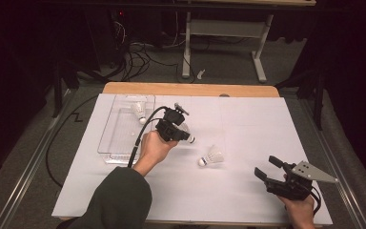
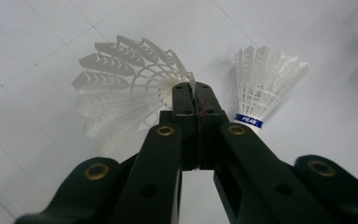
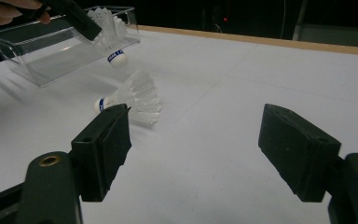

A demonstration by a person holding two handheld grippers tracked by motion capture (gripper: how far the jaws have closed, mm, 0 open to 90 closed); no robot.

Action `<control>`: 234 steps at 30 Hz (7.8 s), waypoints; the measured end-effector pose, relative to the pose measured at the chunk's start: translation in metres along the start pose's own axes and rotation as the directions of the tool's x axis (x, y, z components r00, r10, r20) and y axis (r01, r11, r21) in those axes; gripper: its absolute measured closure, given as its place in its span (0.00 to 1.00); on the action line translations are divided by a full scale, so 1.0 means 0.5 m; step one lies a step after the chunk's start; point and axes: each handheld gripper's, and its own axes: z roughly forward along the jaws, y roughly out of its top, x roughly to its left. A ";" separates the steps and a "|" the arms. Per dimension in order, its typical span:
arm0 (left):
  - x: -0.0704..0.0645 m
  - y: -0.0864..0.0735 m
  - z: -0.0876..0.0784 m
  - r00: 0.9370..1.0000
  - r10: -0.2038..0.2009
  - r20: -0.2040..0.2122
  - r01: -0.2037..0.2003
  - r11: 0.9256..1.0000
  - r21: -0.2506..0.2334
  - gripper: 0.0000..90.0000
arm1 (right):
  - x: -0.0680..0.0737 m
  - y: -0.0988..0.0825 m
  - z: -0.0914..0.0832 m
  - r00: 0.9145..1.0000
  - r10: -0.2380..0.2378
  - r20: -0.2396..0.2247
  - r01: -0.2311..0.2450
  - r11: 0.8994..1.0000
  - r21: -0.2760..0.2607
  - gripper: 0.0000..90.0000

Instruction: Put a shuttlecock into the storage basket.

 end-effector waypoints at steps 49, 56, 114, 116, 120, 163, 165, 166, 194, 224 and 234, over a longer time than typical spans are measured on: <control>0.015 -0.029 -0.079 1.000 -0.013 -0.023 0.011 0.997 -0.070 1.00 | 0.000 0.000 0.001 1.000 -0.007 0.004 0.007 1.000 0.006 0.29; 0.017 -0.033 -0.086 0.999 -0.016 -0.028 0.014 0.997 -0.077 1.00 | 0.000 0.000 0.001 1.000 -0.008 0.004 0.008 1.000 0.007 0.29; 0.079 -0.087 -0.168 0.990 -0.108 -0.094 0.090 0.980 -0.178 1.00 | 0.000 0.000 0.001 1.000 -0.005 0.003 0.005 1.000 0.006 0.29; 0.083 -0.088 -0.171 0.989 -0.113 -0.098 0.094 0.979 -0.181 1.00 | 0.000 0.000 0.001 1.000 -0.005 0.003 0.005 1.000 0.006 0.29; 0.089 -0.090 -0.177 0.987 -0.122 -0.105 0.101 0.977 -0.187 1.00 | -0.001 0.000 0.001 1.000 -0.005 0.003 0.005 1.000 0.006 0.29; 0.200 -0.105 -0.188 0.931 -0.278 -0.236 0.225 0.948 -0.226 1.00 | -0.002 0.000 0.001 1.000 -0.001 0.003 0.001 1.000 0.004 0.29; 0.204 -0.105 -0.185 0.929 -0.282 -0.239 0.231 0.947 -0.222 1.00 | -0.002 0.000 0.001 1.000 -0.001 0.003 0.001 1.000 0.004 0.29; 0.206 -0.106 -0.184 0.928 -0.285 -0.240 0.234 0.947 -0.220 1.00 | -0.002 0.000 0.001 1.000 -0.002 0.003 0.002 1.000 0.003 0.29; 0.241 -0.102 -0.162 0.909 -0.333 -0.252 0.282 0.934 -0.220 0.99 | -0.002 0.000 0.001 1.000 -0.001 0.000 0.001 1.000 0.003 0.29; 0.249 -0.106 -0.162 0.891 -0.355 -0.282 0.293 0.926 -0.237 0.65 | -0.002 0.000 0.001 1.000 -0.003 0.000 0.003 1.000 0.002 0.28; 0.228 -0.104 -0.168 0.901 -0.326 -0.287 0.259 0.933 -0.248 0.59 | -0.001 0.000 0.000 1.000 0.001 0.000 -0.001 1.000 0.001 0.28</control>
